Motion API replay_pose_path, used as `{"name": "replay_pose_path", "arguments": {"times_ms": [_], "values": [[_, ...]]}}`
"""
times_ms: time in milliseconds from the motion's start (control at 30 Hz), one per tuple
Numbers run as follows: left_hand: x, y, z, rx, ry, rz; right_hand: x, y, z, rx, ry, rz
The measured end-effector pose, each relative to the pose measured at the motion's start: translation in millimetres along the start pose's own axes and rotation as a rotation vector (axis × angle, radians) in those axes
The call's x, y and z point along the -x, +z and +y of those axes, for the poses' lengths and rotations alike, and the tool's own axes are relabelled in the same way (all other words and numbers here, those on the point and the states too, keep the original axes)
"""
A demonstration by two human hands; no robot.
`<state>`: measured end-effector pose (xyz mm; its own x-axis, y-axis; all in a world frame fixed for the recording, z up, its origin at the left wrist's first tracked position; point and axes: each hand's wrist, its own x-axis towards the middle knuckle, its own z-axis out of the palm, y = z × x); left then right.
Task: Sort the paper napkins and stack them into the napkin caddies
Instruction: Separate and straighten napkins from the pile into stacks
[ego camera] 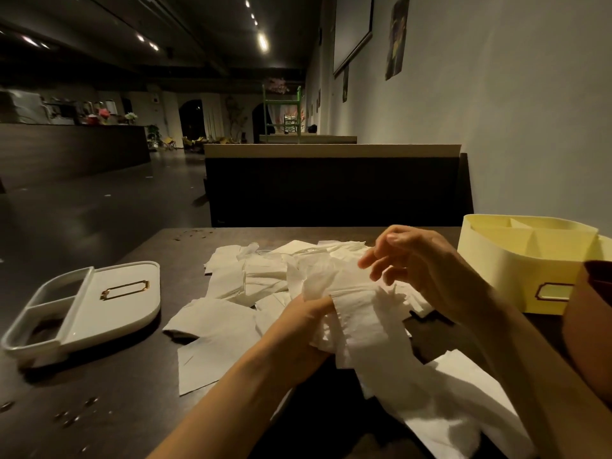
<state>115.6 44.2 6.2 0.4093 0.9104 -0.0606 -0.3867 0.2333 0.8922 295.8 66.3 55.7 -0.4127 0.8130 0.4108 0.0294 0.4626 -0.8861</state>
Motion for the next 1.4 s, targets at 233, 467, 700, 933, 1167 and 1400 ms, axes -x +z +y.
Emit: {"name": "replay_pose_path", "arguments": {"times_ms": [233, 467, 700, 933, 1167, 1400], "values": [[2, 2, 3, 0.021, -0.044, 0.032, 3, 3, 1, 0.609, -0.025, -0.012], [1, 3, 4, 0.036, -0.089, 0.029, 1, 1, 7, 0.772, 0.056, -0.102], [6, 6, 5, 0.013, -0.067, -0.014, 1, 9, 9, 0.747, 0.072, -0.066], [10, 3, 8, 0.085, -0.037, -0.027, 5, -3, -12, 0.004, 0.198, 0.276], [15, 11, 10, 0.094, 0.001, 0.063, 9, -12, -16, -0.473, 0.299, 0.438], [12, 10, 7, 0.131, 0.025, 0.044, 9, 9, -23, -0.431, 0.329, 0.259]]}}
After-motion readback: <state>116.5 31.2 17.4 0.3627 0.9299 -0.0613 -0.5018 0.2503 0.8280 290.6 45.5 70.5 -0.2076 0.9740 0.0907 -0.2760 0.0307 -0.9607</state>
